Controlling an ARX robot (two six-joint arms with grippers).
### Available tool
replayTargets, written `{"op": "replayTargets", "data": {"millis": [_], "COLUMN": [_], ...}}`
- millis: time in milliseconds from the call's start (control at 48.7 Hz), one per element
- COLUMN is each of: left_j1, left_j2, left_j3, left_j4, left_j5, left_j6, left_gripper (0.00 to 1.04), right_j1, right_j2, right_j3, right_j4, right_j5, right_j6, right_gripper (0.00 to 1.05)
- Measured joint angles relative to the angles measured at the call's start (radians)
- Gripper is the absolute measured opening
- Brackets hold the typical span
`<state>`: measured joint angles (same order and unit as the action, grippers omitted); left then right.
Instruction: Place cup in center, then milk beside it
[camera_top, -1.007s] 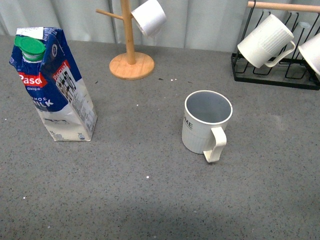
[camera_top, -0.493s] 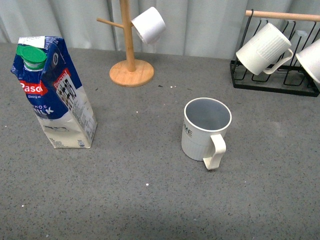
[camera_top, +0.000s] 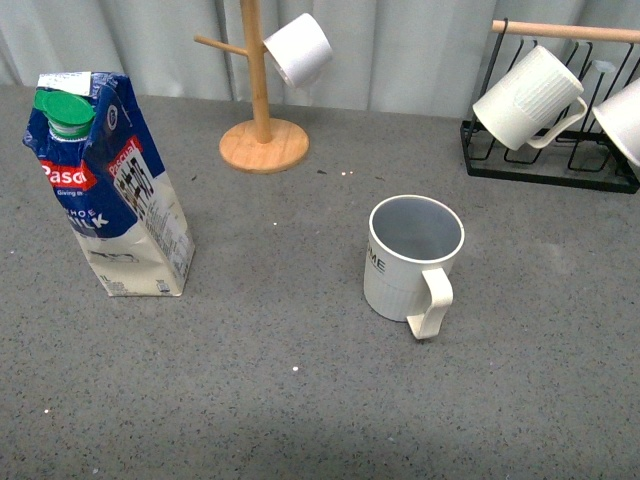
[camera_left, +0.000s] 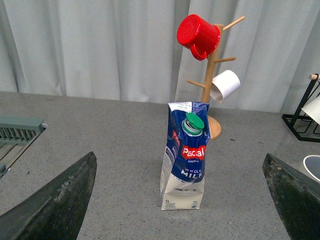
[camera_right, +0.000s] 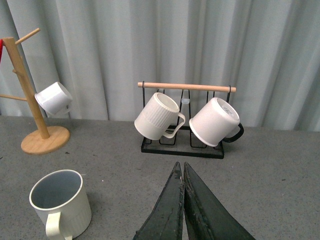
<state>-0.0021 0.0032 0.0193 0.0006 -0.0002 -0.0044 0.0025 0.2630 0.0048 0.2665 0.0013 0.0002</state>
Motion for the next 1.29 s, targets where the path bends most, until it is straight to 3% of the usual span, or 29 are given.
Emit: {"op": "replayTargets", "data": {"millis": [288,390,555,945,1068,1233,1253,1295], "left_j1": [0.000,0.000,0.000,0.000,0.000,0.000,-0.003,-0.040], "left_j2": [0.000,0.000,0.000,0.000,0.000,0.000,0.003,0.034], "left_j3": [0.000,0.000,0.000,0.000,0.000,0.000,0.002,0.021], "left_j4": [0.000,0.000,0.000,0.000,0.000,0.000,-0.003,-0.080], "left_j5": [0.000,0.000,0.000,0.000,0.000,0.000,-0.013,-0.127], "left_j6": [0.000,0.000,0.000,0.000,0.000,0.000,0.000,0.002], "left_gripper": [0.98,0.98,0.98,0.98,0.98,0.98,0.98,0.98], "right_j1": [0.000,0.000,0.000,0.000,0.000,0.000,0.000,0.000], "right_j2": [-0.088,-0.232,-0.257,-0.258,-0.258,-0.258,-0.258,-0.258], "right_j3": [0.000,0.001,0.001,0.001,0.001,0.001,0.001,0.001], "right_j4": [-0.087,-0.257,-0.265,-0.265,-0.265,-0.265,-0.265,-0.265], "right_j5": [0.000,-0.002,-0.003,-0.003,-0.003,-0.003,-0.003,-0.003], "right_j6": [0.000,0.000,-0.001,-0.001,-0.001,0.000,0.000,0.000], "right_gripper": [0.01,0.01,0.01,0.68,0.96,0.95,0.95,0.95]}}
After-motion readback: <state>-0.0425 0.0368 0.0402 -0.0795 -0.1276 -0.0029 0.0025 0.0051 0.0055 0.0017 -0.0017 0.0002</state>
